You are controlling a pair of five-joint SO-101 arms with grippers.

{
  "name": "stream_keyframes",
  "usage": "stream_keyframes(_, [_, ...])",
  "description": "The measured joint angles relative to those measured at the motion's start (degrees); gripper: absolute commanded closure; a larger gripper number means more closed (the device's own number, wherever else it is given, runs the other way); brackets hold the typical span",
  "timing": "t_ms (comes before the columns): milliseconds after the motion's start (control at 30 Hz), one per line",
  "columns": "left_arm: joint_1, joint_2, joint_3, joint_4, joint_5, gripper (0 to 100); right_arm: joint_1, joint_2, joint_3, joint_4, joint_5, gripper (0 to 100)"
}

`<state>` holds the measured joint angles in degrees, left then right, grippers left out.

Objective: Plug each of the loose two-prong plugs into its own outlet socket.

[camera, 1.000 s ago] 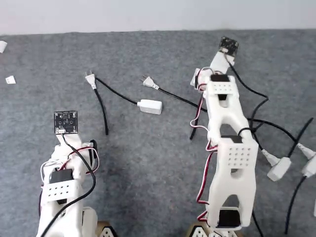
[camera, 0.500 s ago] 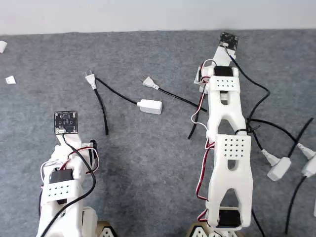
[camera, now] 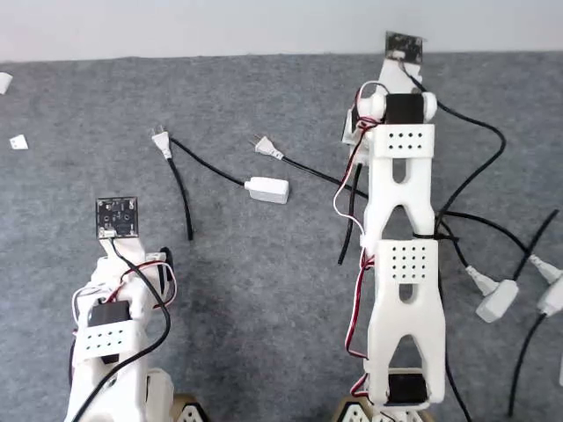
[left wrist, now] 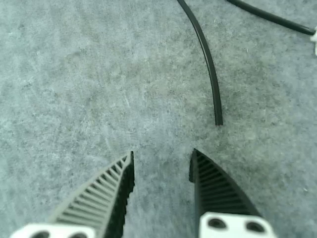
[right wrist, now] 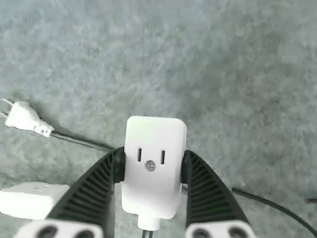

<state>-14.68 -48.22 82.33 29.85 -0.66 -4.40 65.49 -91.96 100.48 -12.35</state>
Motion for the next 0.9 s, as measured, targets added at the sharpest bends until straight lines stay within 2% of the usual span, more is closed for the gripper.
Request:
stream_keyframes(267, [0.0,0.0,0.0,-0.4,0.0,83,0.2,-3.2,4.3,0.0,0.1,99.1])
stream_keyframes(533, [0.0,0.0,0.0,-0.4,0.0,82,0.3,-22.1,29.0,0.0,-1.2,99.1])
stream_keyframes(900, [0.0,0.0,0.0,-0.4,0.0,82,-6.1,-40.0,63.5,-0.4,-1.4,99.1])
